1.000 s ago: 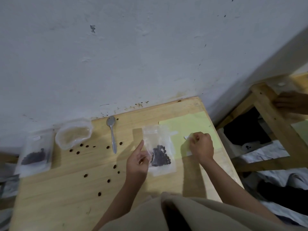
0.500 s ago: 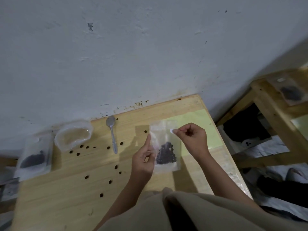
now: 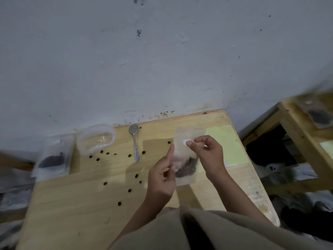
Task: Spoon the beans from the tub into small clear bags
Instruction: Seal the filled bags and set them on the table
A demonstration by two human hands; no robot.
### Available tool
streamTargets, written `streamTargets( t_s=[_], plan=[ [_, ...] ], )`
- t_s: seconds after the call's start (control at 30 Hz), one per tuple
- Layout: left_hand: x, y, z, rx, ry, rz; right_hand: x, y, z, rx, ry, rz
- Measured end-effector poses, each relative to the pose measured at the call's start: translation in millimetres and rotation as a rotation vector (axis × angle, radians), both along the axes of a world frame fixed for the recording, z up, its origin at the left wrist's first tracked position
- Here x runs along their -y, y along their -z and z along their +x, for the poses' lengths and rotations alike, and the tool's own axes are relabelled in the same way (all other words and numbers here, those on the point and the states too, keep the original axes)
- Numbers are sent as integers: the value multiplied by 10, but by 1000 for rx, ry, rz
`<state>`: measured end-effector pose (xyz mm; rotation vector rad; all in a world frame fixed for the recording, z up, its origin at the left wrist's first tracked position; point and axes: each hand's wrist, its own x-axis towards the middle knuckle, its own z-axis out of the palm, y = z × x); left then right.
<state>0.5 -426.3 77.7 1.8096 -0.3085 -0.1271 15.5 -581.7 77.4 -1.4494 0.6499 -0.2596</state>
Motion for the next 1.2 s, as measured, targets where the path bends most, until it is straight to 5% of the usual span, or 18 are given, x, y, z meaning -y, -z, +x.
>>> streamTargets(
  t_s=[0.13,0.37,0.93,1.2],
  plan=[
    [-132,12,-58,-7,-41,-22,-153,-51,-57,113,73,134],
    [-509,-4,-178,-70,-52,-36,-538,-82,-115,144,83,47],
    [-2752,-85,111,-221,-517,-160,-2761,175,-303,-8,-426,-29],
    [-3531,150,473,-272,-556,123,-3611,292,237,-37,-390,-72]
  ],
)
